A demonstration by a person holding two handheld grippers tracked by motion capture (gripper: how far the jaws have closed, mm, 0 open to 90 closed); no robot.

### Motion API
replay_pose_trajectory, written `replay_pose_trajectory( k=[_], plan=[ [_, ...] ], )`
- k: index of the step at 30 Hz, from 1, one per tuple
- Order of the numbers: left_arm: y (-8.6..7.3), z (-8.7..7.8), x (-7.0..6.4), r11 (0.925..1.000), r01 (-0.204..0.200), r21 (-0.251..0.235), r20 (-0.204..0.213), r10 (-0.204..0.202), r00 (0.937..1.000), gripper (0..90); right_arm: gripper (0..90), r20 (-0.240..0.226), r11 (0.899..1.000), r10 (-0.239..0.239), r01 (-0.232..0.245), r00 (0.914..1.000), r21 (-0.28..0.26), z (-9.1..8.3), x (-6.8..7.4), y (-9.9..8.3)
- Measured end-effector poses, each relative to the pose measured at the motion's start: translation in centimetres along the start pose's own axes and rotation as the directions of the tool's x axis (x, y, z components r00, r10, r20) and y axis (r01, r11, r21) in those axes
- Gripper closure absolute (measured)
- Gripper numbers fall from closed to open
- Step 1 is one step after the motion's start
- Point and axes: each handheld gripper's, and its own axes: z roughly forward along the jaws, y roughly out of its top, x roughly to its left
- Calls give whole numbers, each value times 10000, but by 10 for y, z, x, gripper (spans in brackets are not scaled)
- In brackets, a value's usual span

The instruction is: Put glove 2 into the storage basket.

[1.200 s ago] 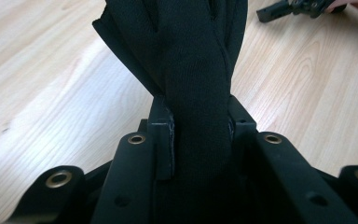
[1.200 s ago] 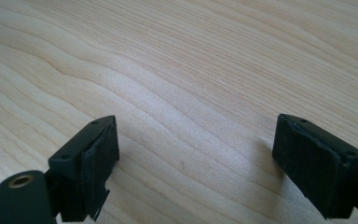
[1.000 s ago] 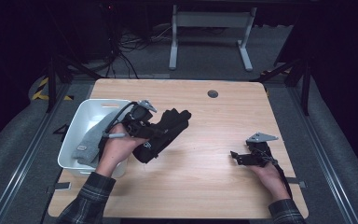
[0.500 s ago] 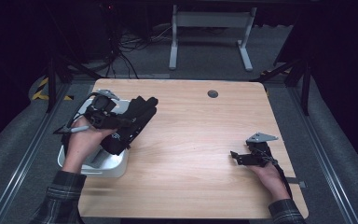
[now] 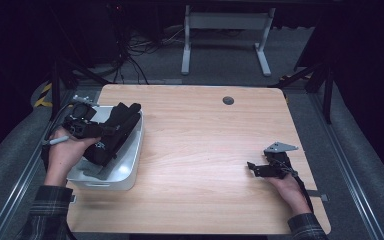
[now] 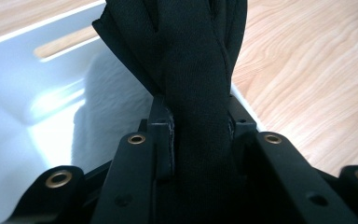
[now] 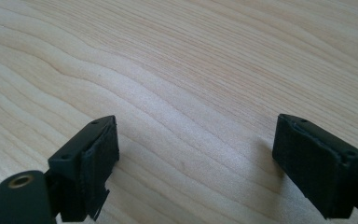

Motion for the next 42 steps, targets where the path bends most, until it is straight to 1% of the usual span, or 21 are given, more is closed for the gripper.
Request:
replay_pose_trajectory(
  k=[4, 6, 10, 12, 13, 15, 16, 18, 19, 22, 23, 25, 26, 28, 30, 31, 32, 34, 36, 40, 42],
  plan=[
    [-6, 4, 13, 9997, 244, 94, -68, -243, 9997, 708, 148, -1, 10000, 1, -1, 10000, 2, 0, 0, 0],
    [-9, 7, 18, 9994, 300, 163, -87, -299, 9995, 708, 148, -1, 10000, -1, 1, 10000, 1, 0, 0, 0],
    [-16, 14, 29, 9983, 556, 169, 11, -557, 9984, 706, 148, 5, 10000, 9, -9, 10000, -1, 0, 0, 0],
    [-19, 18, 34, 9982, 560, 214, 106, -562, 9984, 705, 148, 7, 10000, 10, -10, 10000, 0, 0, 0, 0],
    [-20, 21, 36, 9980, 537, 330, 143, -542, 9984, 705, 148, 7, 10000, 9, -9, 10000, -1, 0, 0, 0],
    [-20, 25, 38, 9980, 464, 419, 130, -469, 9988, 702, 148, 9, 10000, 15, -15, 10000, -3, 0, 0, 0],
    [-21, 27, 40, 9982, 486, 354, 189, -492, 9986, 699, 148, 8, 10000, 18, -18, 10000, -2, 0, 0, 0],
    [-22, 32, 44, 9974, 545, 475, 256, -558, 9981, 690, 148, 8, 10000, 16, -16, 10000, -3, 0, 0, 0],
    [-23, 36, 47, 9969, 524, 583, 130, -532, 9985, 685, 149, 8, 10000, 19, -19, 10000, -3, 0, 0, 0],
    [-27, 41, 52, 9962, 646, 587, 56, -650, 9979, 662, 148, 8, 10000, 17, -17, 10000, -2, 0, 0, 0],
    [-28, 43, 53, 9962, 623, 606, -93, -619, 9980, 644, 148, 8, 10000, 18, -18, 10000, -1, 0, 0, 0],
    [-28, 44, 54, 9953, 642, 726, -222, -628, 9978, 577, 148, 9, 10000, 18, -18, 10000, -3, 0, 0, 0],
    [-28, 45, 54, 9947, 685, 765, -335, -661, 9972, 500, 148, 7, 10000, 18, -18, 10000, -2, 0, 0, 0],
    [-28, 48, 53, 9943, 649, 848, -460, -612, 9971, 412, 148, 8, 10000, 19, -19, 10000, -2, 0, 0, 0],
    [-28, 51, 52, 9931, 670, 964, -567, -617, 9965, 301, 148, 9, 10000, 20, -20, 10000, -2, 0, 0, 0],
    [-28, 52, 52, 9926, 688, 1005, -623, -627, 9961, 229, 149, 9, 10000, 20, -20, 10000, -1, 0, 0, 0],
    [-28, 53, 52, 9921, 672, 1059, -682, -601, 9959, 183, 148, 8, 10000, 22, -22, 10000, -2, 0, 0, 0],
    [-27, 53, 50, 9931, 535, 1043, -797, -453, 9958, 147, 149, 9, 10000, 21, -21, 10000, -2, 0, 0, 0],
    [-27, 52, 49, 9949, 519, 865, -796, -450, 9958, 130, 149, 10, 10000, 20, -20, 10000, -2, 0, 0, 0],
    [-25, 44, 45, 9978, 451, 493, -682, -417, 9968, 129, 148, 9, 10000, 21, -21, 10000, -2, 0, 0, 0],
    [-22, 40, 42, 9983, 383, 444, -724, -350, 9968, 127, 149, 11, 10000, 21, -21, 10000, -2, 0, 0, 0]
  ],
)
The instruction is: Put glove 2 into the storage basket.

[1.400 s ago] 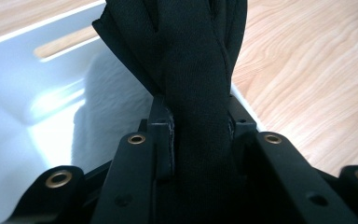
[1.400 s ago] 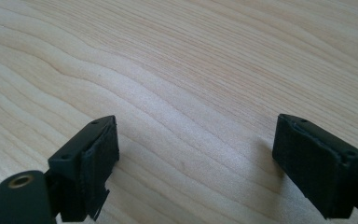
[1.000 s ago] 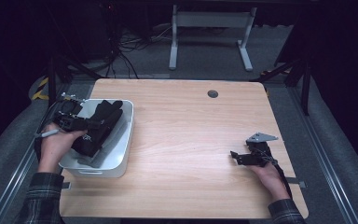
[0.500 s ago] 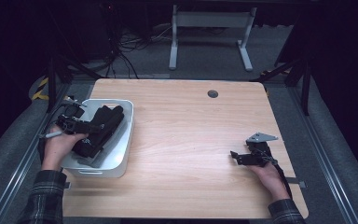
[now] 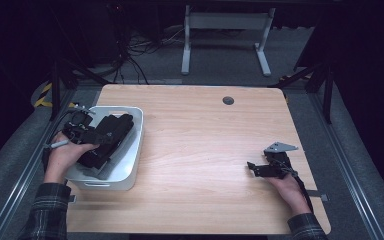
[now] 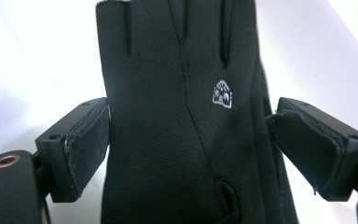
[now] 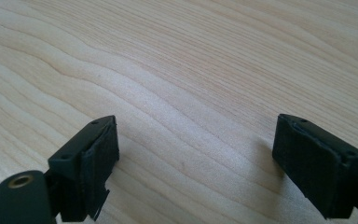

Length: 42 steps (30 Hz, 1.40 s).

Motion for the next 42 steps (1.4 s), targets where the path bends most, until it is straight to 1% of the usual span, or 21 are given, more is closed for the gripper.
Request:
replay_pose_trajectory(
  k=[3, 5, 7, 9, 10, 15, 17, 21, 24, 26, 29, 31, 33, 34, 38, 40, 41, 42],
  plan=[
    [5, -9, -7, 9994, -51, -356, -35, 50, 10000, 125, 149, -1, 10000, 0, 0, 10000, 1, 0, 0, 0],
    [9, -13, -12, 9988, -134, -478, -61, 131, 9999, 126, 149, -1, 10000, 2, -2, 10000, 2, 0, 0, 0],
    [12, -16, -18, 9977, -179, -653, 9, 180, 9998, 125, 148, 1, 10000, 2, -2, 10000, 1, 0, 0, 0],
    [16, -19, -25, 9966, -345, -750, 27, 348, 9994, 125, 149, -1, 10000, 2, -2, 10000, 0, 0, 0, 0],
    [18, -20, -29, 9959, -358, -831, 66, 365, 9993, 125, 148, 0, 10000, 2, -2, 10000, 1, 0, 0, 0],
    [27, -19, -46, 9915, -618, -1143, 322, 658, 9973, 126, 148, 2, 10000, -4, 4, 10000, 2, 0, 0, 0],
    [30, -17, -52, 9901, -656, -1242, 596, 734, 9955, 126, 149, 4, 10000, -6, 6, 10000, 4, 0, 0, 0],
    [35, -10, -67, 9872, -934, -1296, 726, 1034, 9920, 127, 149, 7, 10000, -2, 2, 10000, 5, 0, 0, 0],
    [37, -4, -77, 9844, -1019, -1435, 913, 1157, 9891, 127, 149, 6, 10000, -2, 2, 10000, 4, 0, 0, 0],
    [39, 1, -83, 9829, -1152, -1434, 1074, 1311, 9855, 128, 149, 4, 10000, 0, 0, 10000, 4, 0, 0, 0],
    [41, 7, -93, 9811, -1287, -1446, 1156, 1459, 9825, 128, 148, -1, 10000, 1, -1, 10000, 2, 0, 0, 0],
    [42, 11, -98, 9801, -1290, -1511, 1217, 1480, 9815, 128, 148, -6, 10000, 1, -1, 10000, 4, 0, 0, 0],
    [44, 14, -105, 9787, -1299, -1588, 1367, 1522, 9789, 128, 148, -6, 10000, -3, 3, 10000, 5, 0, 0, 0],
    [45, 15, -107, 9769, -1376, -1634, 1373, 1606, 9774, 128, 148, -2, 10000, -2, 2, 10000, 4, 0, 0, 0],
    [46, 19, -119, 9727, -1434, -1826, 1443, 1708, 9747, 129, 147, -5, 10000, -4, 4, 10000, 5, 0, 0, 0],
    [45, 22, -125, 9712, -1550, -1809, 1495, 1829, 9717, 129, 147, -9, 10000, -7, 7, 10000, 4, 0, 0, 0],
    [45, 23, -128, 9714, -1521, -1824, 1537, 1809, 9714, 129, 147, -8, 10000, -4, 4, 10000, 4, 0, 0, 0],
    [45, 25, -131, 9698, -1633, -1812, 1542, 1920, 9692, 130, 147, -7, 10000, -7, 7, 10000, 5, 0, 0, 0]
  ],
)
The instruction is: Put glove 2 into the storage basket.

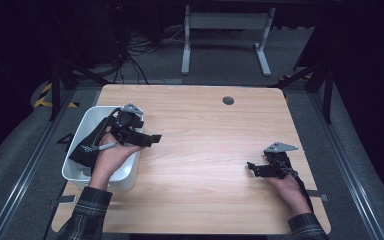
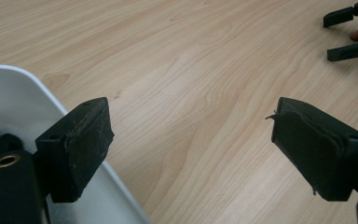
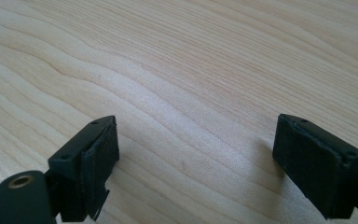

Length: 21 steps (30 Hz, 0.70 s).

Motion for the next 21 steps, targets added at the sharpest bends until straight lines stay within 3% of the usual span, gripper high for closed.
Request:
replay_pose_trajectory(
  k=[6, 21],
  plan=[
    [-4, 12, -12, 9997, -214, -72, 14, 214, 9998, 126, 147, -7, 10000, -12, 12, 10000, -3, 0, 0, 0],
    [-17, 47, -43, 9984, -562, 57, 601, 558, 9966, 129, 147, -12, 10000, -10, 10, 10000, 0, 0, 0, 0]
  ],
)
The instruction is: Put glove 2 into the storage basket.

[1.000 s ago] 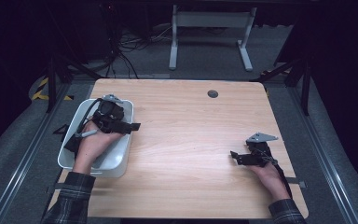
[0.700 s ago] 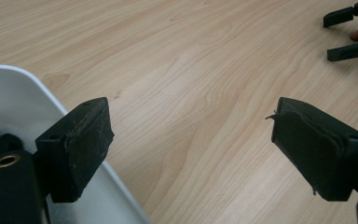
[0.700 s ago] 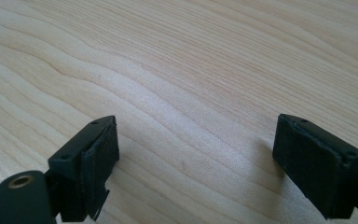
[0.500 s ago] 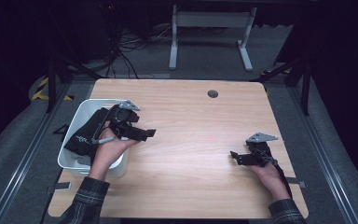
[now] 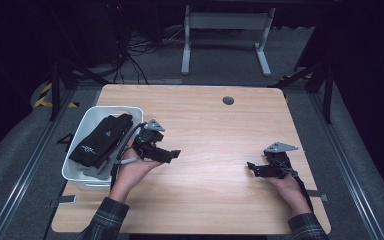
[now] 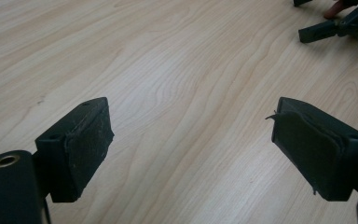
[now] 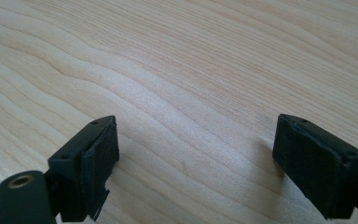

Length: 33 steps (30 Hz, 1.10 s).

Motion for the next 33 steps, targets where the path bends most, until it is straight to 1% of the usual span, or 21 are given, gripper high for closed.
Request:
replay_pose_trajectory(
  k=[4, 6, 9, 10, 12, 17, 19, 21, 24, 26, 28, 30, 33],
  plan=[
    [-4, 11, -9, 10000, -40, 64, 103, 39, 9999, 131, 147, 0, 10000, -5, 5, 10000, -4, 0, 0, 0],
    [-7, 17, -13, 10000, -69, 64, 61, 69, 10000, 134, 147, 0, 10000, -3, 3, 10000, -4, 0, 0, 0],
    [-8, 23, -18, 9997, -192, 144, 116, 190, 9998, 138, 147, -2, 10000, -6, 6, 10000, -4, 0, 0, 0],
    [-10, 27, -20, 9998, -181, 88, 75, 180, 9998, 138, 147, -6, 10000, -2, 2, 10000, 0, 0, 0, 0],
    [-11, 31, -23, 9998, -155, 99, 127, 153, 9998, 139, 147, -7, 10000, -7, 7, 10000, 0, 0, 0, 0],
    [-18, 41, -30, 9994, -312, 159, 167, 309, 9994, 139, 147, -18, 10000, -14, 14, 10000, -2, 0, 0, 0],
    [-21, 46, -33, 9992, -322, 232, 245, 316, 9992, 139, 147, -15, 10000, -18, 18, 10000, -3, 0, 0, 0],
    [-24, 50, -35, 9989, -344, 329, 231, 336, 9992, 139, 147, -18, 10000, -15, 15, 10000, -1, 0, 0, 0],
    [-28, 56, -39, 9981, -461, 413, 188, 454, 9988, 139, 148, -23, 10000, -23, 23, 10000, -4, 0, 0, 0],
    [-30, 60, -41, 9974, -549, 459, 257, 537, 9982, 140, 148, -17, 10000, -26, 26, 10000, 3, 0, 0, 0],
    [-32, 65, -43, 9973, -583, 449, 200, 575, 9981, 140, 148, -1, 10000, -31, 31, 10000, -3, 0, 0, 0],
    [-34, 69, -44, 9963, -677, 524, 253, 664, 9975, 140, 148, -14, 10000, -38, 38, 10000, 4, 0, 0, 0],
    [-36, 77, -47, 9903, -1011, 956, 91, 1007, 9949, 140, 148, -15, 10000, -39, 39, 10000, 3, 0, 0, 0]
  ],
)
